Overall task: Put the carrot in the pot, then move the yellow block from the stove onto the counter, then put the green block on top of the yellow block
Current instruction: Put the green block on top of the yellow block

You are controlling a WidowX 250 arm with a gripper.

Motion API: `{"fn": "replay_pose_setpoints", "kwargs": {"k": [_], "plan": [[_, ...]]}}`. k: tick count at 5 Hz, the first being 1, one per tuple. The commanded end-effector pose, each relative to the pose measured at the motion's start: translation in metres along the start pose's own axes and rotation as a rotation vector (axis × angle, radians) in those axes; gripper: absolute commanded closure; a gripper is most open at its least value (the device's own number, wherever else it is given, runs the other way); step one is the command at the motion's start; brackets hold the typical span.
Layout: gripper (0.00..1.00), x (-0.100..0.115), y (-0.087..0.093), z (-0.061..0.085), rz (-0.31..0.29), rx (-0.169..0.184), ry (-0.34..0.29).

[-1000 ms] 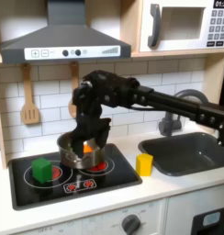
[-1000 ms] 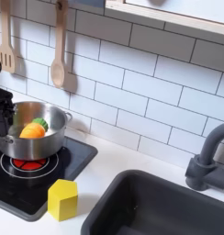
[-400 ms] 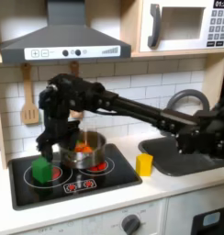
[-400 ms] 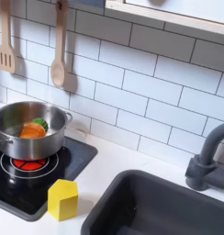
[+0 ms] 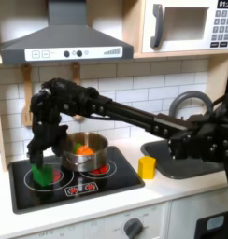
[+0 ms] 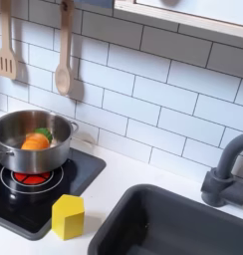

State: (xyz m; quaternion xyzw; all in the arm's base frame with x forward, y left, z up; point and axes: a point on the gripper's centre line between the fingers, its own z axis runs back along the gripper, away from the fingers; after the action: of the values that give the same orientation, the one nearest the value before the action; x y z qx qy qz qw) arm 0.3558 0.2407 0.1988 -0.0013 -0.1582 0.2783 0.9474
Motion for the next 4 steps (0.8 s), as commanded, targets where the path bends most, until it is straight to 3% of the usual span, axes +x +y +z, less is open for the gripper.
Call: {"fn": "replay_pose_setpoints", "kwargs": {"k": [1,2,3,4], "plan": [[0.0,0.0,-0.008,-0.004,0.096,0.038,-0.008],[0.0,-0.003,-0.021,-0.01,0.093,0.061,0.007],[0.0,-0.004,-0.029,-0.019,0.099,0.059,0.035],[0.0,0.0,-0.024,-0.023,0.121,0.063,0.051]]}}
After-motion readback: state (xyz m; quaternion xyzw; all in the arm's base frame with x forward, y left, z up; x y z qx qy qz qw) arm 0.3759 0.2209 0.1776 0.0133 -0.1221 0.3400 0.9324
